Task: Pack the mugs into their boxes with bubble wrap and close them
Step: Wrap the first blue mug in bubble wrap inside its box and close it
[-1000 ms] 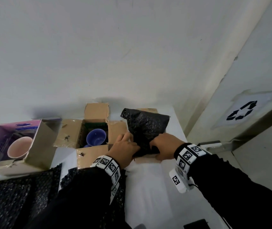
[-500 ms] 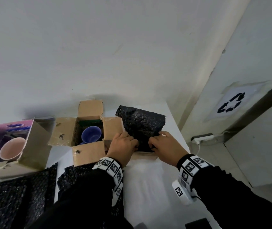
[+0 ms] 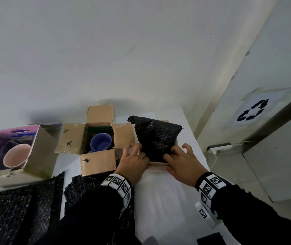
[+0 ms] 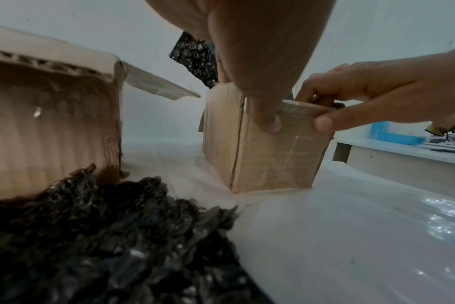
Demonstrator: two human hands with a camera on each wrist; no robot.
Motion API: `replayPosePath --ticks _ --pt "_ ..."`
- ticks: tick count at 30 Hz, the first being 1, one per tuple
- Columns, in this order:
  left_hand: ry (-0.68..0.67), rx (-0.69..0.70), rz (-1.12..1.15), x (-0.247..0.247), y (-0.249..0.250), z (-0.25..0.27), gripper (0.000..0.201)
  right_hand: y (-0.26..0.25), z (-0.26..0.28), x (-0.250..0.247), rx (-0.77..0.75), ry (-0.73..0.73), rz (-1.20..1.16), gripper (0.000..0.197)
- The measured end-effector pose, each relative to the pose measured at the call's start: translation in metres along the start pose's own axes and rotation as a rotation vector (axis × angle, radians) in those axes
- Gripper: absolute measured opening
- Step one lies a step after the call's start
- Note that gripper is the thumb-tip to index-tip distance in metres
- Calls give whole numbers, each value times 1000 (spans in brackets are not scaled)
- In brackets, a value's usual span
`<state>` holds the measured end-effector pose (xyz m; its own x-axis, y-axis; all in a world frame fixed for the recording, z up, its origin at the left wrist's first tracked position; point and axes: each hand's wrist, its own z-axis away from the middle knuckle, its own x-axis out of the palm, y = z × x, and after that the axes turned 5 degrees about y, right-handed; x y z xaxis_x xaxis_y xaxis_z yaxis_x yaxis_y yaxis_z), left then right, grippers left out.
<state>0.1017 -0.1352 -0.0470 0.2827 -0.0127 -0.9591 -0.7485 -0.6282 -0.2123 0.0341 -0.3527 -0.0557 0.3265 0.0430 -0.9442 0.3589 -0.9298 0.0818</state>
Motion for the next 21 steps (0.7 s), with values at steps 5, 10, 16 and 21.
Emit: replayPosePath --ticks 5,10,16,21 --pt "-69 -80 24 -3 4 -1 25 -9 -4 1 54 -136 -38 29" --pt "47 -85 298 -17 -19 -5 45 7 -16 -20 351 76 -564 30" --pt "328 -709 772 -43 -41 -43 56 33 -62 -33 1180 221 -834 44" --pt "318 -998 1219 -44 -52 -84 54 51 -90 -29 1245 65 -1023 41"
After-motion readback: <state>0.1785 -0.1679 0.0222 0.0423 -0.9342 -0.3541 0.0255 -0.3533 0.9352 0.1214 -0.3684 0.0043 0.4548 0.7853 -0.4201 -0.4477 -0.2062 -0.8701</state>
